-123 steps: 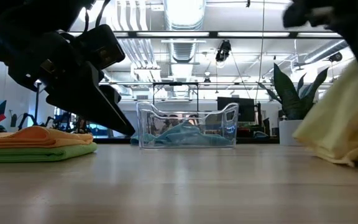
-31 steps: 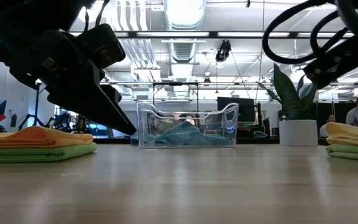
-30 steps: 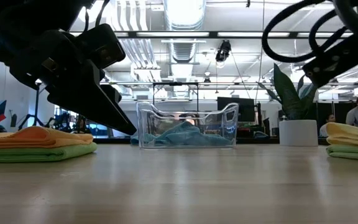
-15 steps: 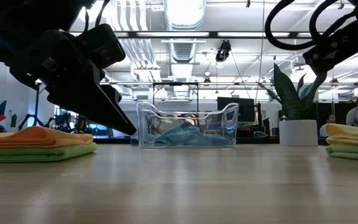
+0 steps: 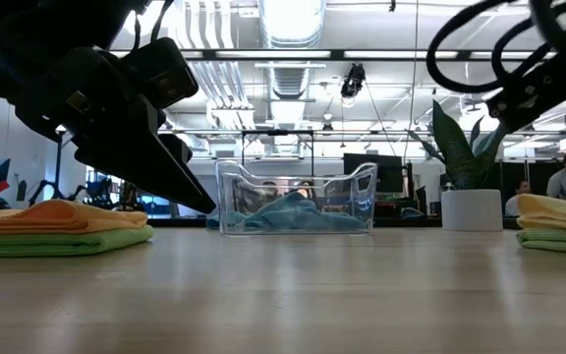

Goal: Fold microfiber towels
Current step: Stack the yellow microfiber cloth on top of the light green microfiber cloth

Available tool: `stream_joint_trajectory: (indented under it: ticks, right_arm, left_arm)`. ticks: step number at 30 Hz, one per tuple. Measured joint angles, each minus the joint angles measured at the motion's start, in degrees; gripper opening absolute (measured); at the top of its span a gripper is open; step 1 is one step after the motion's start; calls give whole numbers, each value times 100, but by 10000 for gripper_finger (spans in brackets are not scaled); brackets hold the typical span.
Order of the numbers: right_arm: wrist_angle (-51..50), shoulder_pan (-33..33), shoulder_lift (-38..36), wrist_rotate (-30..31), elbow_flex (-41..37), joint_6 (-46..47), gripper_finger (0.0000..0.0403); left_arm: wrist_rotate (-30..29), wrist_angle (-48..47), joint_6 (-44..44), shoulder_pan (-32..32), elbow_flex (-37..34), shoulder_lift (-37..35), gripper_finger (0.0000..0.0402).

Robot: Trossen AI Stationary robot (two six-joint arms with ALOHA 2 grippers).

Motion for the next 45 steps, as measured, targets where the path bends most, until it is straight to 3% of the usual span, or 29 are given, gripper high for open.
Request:
stream_joint_trajectory:
  ticks: [7, 25, 29, 37, 45]
  right_arm:
    - [432, -84, 0, -81, -74, 112, 111]
    - [417, -188, 114, -144, -128, 208, 109]
    - [343, -190, 0, -126, -87, 227, 93]
    - [260, -234, -11, -134, -139, 249, 16]
    - [-28, -251, -179, -292, -124, 86, 14]
  left_arm:
    - [0, 0, 0, -1, 0, 0, 219]
    - [0, -4, 0, -2, 0, 0, 219]
    - [1, -4, 0, -2, 0, 0, 219]
    - [2, -7, 0, -2, 0, 0, 219]
    - [2, -7, 0, -1, 0, 0, 219]
